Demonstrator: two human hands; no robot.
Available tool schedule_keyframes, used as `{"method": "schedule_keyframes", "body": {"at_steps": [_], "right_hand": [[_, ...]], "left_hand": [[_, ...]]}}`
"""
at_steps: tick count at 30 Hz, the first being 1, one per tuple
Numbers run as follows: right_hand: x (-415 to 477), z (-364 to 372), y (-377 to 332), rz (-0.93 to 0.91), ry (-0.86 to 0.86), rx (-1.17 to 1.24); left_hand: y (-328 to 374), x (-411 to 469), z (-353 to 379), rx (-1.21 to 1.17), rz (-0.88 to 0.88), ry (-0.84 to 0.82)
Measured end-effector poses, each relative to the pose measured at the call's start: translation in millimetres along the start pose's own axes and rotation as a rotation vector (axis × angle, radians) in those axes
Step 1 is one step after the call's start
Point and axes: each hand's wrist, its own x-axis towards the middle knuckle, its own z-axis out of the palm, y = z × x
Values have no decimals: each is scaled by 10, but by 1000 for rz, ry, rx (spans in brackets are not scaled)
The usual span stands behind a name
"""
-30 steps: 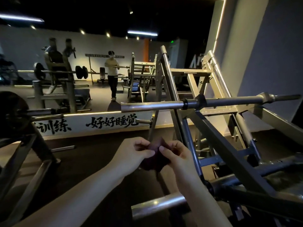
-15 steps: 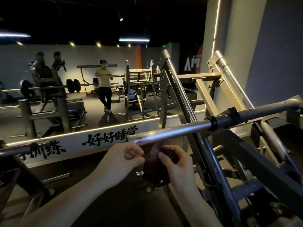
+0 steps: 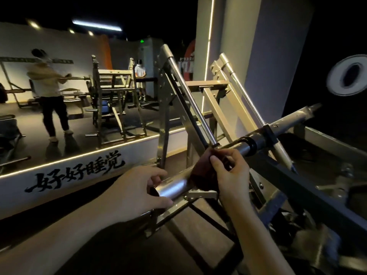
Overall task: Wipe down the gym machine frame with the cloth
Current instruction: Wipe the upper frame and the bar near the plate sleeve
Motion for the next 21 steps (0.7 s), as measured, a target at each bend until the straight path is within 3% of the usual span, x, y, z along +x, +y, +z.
{"method": "schedule_keyframes", "body": {"at_steps": [5,8,17,21], "right_hand": [[-174,232,127,-146,187,-541],[-283,275,122,-187,184,-723],[-626,423,-20,-218,-105,-723],[-62,52,127,-171,-67,-715]], "left_hand": [[-233,137,51,-54,119,-46],[-253,221,34,-66,138,-80],[-198,369,-57,-79,134,-218],[-180,480,-52,-104,123,-234]]}}
